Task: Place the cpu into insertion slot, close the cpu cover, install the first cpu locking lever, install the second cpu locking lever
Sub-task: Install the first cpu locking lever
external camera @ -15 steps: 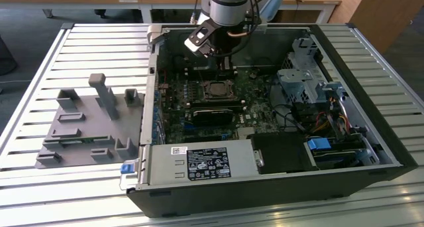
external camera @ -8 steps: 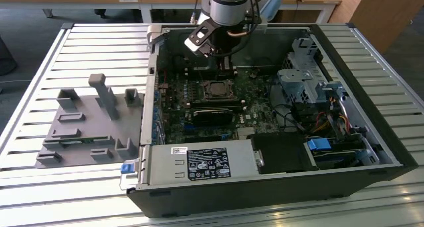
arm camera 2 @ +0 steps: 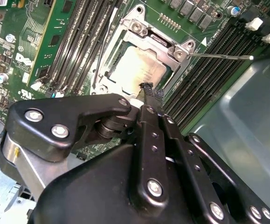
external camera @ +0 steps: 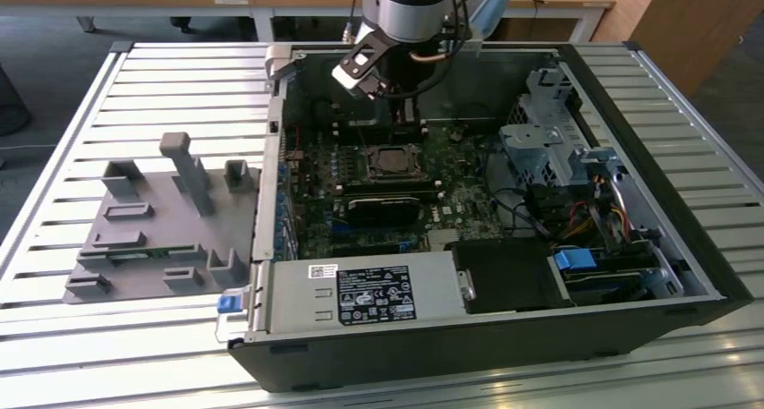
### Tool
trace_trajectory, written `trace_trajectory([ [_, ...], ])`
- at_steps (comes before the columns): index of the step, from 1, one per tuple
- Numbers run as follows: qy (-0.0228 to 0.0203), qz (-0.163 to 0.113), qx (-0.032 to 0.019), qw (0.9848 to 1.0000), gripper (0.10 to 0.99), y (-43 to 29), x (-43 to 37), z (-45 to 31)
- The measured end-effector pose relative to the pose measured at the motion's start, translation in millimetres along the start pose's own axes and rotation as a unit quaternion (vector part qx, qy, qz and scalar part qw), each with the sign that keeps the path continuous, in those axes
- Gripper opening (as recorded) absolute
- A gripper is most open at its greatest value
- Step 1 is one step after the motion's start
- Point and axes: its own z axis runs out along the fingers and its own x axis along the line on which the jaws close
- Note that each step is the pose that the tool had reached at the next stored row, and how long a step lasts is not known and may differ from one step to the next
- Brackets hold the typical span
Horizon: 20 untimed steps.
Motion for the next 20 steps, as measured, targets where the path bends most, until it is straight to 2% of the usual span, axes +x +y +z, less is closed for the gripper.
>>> trace_trajectory([
  [20, -0.0013, 0.000, 0.0000, 1.0000, 0.106, 0.3, -0.5, -27.5],
])
